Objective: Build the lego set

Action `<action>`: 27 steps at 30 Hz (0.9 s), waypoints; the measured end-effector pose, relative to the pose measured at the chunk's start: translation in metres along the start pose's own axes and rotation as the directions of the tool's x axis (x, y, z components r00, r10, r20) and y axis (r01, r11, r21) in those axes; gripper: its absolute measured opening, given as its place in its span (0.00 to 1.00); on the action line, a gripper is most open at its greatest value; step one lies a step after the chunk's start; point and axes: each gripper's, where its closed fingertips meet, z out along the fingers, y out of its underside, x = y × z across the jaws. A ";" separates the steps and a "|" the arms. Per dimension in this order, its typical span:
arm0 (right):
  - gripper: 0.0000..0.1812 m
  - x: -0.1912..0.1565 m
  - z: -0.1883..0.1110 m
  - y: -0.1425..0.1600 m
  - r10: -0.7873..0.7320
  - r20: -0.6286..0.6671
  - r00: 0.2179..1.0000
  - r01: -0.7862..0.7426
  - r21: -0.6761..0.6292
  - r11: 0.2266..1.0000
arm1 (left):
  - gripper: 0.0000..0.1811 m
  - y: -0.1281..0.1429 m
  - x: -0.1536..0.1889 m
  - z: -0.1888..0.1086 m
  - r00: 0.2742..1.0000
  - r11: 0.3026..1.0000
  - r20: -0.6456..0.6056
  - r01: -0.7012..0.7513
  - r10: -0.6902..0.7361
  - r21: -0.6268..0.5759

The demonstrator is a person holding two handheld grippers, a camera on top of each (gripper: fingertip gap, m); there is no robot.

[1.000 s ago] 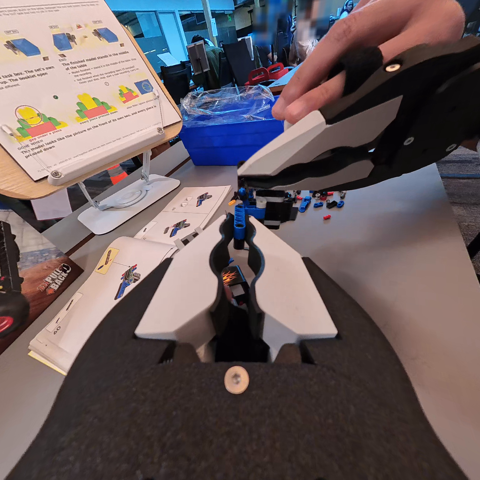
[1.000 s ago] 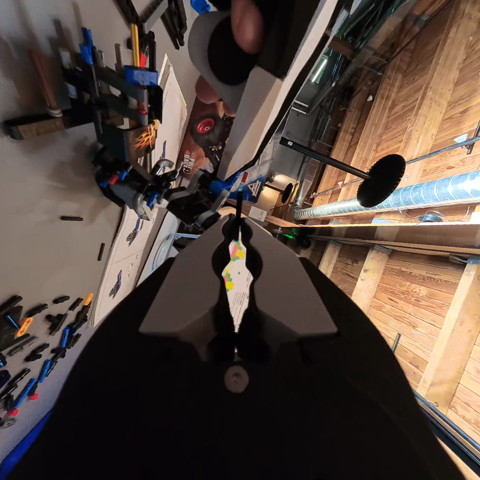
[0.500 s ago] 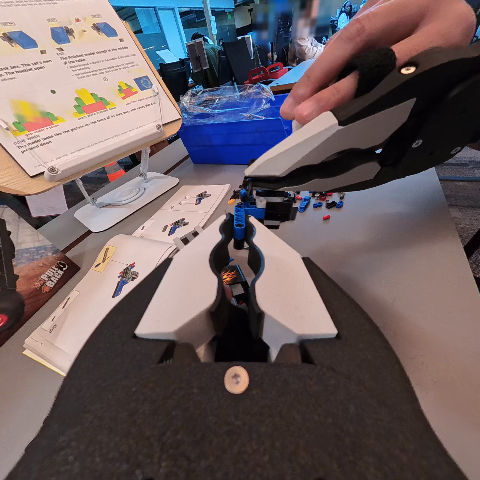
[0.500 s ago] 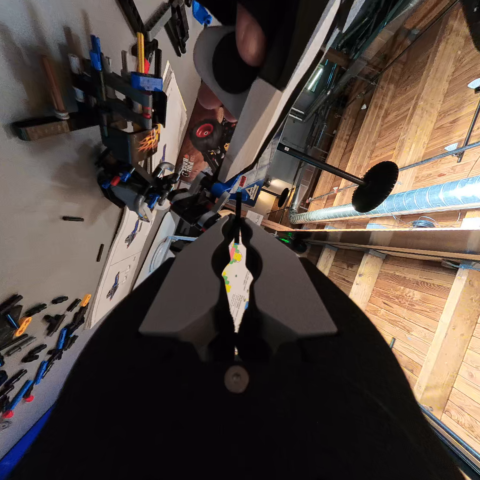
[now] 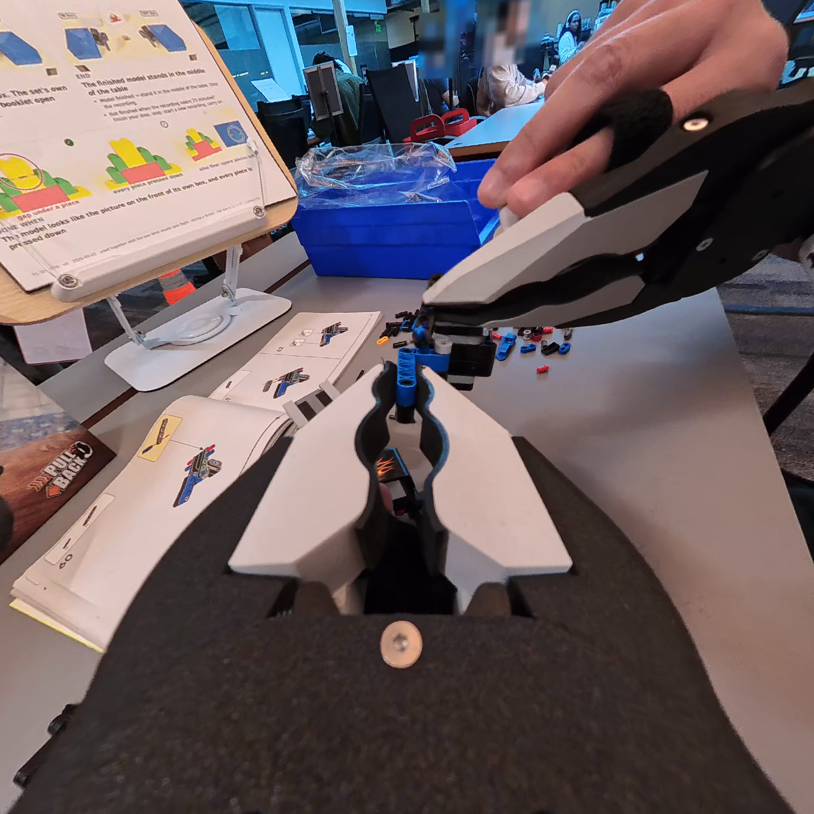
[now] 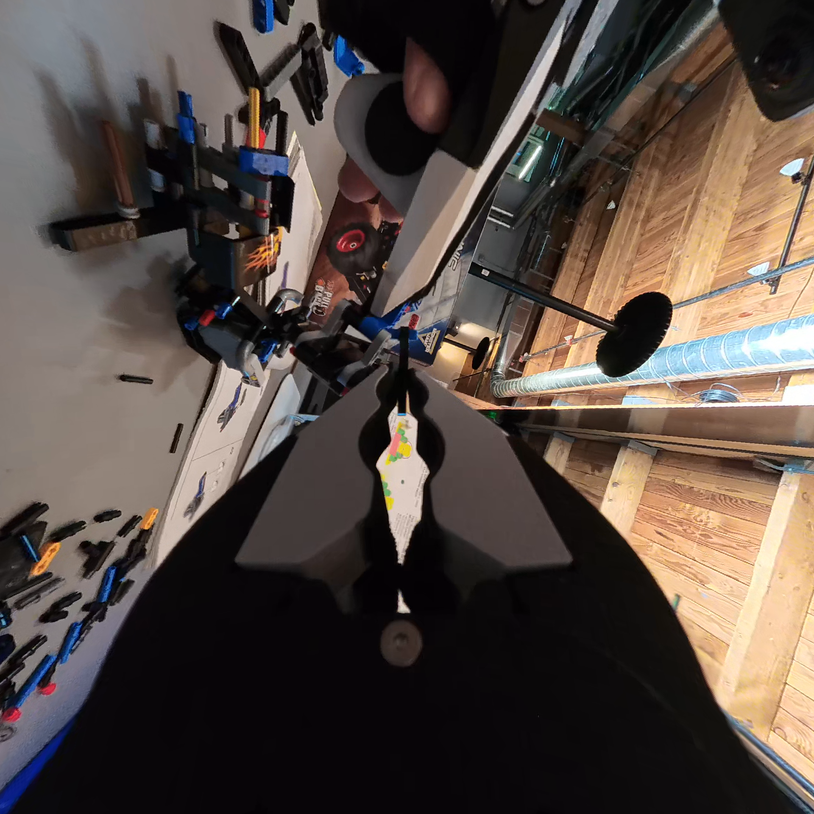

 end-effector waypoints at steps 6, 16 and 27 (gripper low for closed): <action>0.02 -0.012 -0.008 -0.002 0.050 0.062 0.997 -0.055 0.080 0.995 | 0.03 0.006 0.009 0.003 0.999 1.000 -0.053 -0.009 0.007 -0.026; 0.02 -0.033 -0.028 -0.010 0.227 0.253 0.940 -0.270 0.151 0.951 | 0.03 0.017 0.031 0.010 0.986 0.989 -0.112 -0.133 0.125 -0.062; 0.02 -0.030 -0.031 -0.014 0.237 0.295 0.926 -0.294 0.167 0.941 | 0.03 0.018 0.034 0.009 0.985 0.993 -0.146 -0.102 0.091 -0.067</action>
